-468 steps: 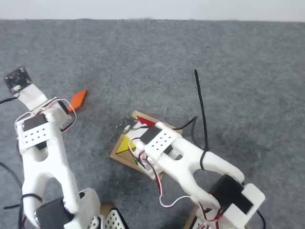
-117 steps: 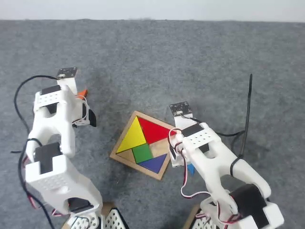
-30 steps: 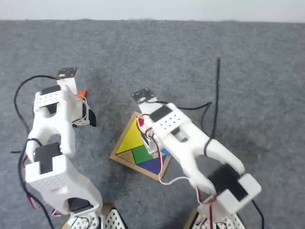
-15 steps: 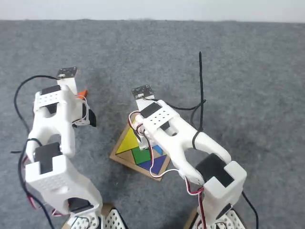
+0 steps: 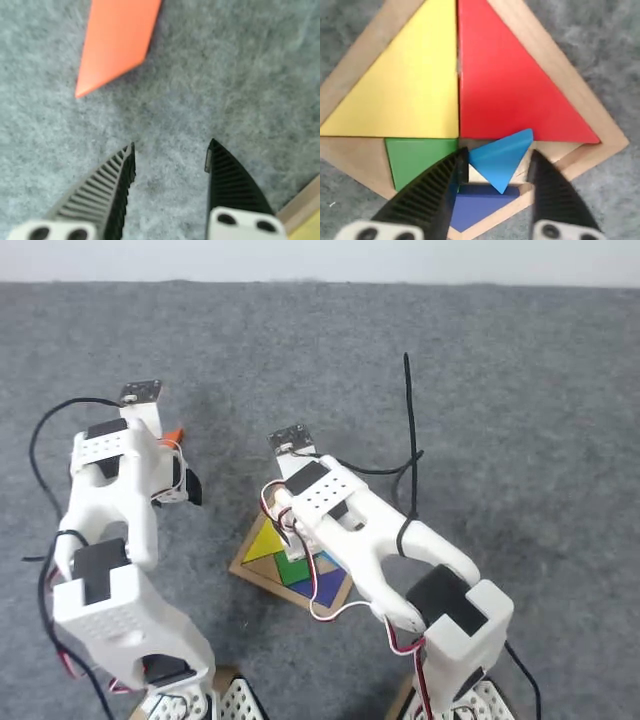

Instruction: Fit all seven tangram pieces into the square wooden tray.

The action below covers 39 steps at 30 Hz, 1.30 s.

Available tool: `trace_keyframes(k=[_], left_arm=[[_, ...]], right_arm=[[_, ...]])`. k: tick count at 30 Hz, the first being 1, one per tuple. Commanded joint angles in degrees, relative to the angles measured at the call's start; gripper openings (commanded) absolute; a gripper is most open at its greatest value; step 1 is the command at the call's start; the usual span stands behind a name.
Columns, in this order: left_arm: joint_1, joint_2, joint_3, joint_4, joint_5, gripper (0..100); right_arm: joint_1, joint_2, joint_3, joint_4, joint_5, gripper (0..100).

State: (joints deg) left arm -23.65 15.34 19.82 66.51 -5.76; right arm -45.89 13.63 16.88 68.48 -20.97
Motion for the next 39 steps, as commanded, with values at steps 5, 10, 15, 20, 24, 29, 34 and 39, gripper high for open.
trace_keyframes(k=[5, 10, 15, 20, 24, 29, 34, 39], left_arm=[[-0.1, -1.1, -0.3, -0.8, -0.7, 22], [-0.1, -1.1, -0.3, -0.8, -0.7, 22], [-0.1, -1.1, -0.3, -0.8, -0.7, 22], [-0.1, -1.1, -0.3, -0.7, -0.7, 22], [-0.1, -1.1, -0.3, -0.7, -0.7, 22], [-0.1, -1.1, -0.3, -0.7, -0.7, 22], [-0.1, -1.1, -0.3, -0.7, -0.7, 22], [-0.1, -1.1, -0.3, -0.7, -0.7, 22]], right_arm=[[-1.3, -1.1, -3.8, 4.5, 8.2, 24.1], [-1.1, -1.1, -8.3, 10.2, 13.5, 24.0], [0.7, -1.1, -16.9, 16.9, 14.0, 20.3], [4.4, -0.4, -20.4, 18.8, 13.9, 6.5], [6.2, 0.3, -15.2, 13.5, 14.2, 5.0], [5.6, 0.4, -6.9, 1.5, 14.4, 5.0], [2.4, 0.5, -5.4, 0.5, 14.3, 5.0], [0.6, 0.4, -5.4, 0.5, 14.2, 4.9]])
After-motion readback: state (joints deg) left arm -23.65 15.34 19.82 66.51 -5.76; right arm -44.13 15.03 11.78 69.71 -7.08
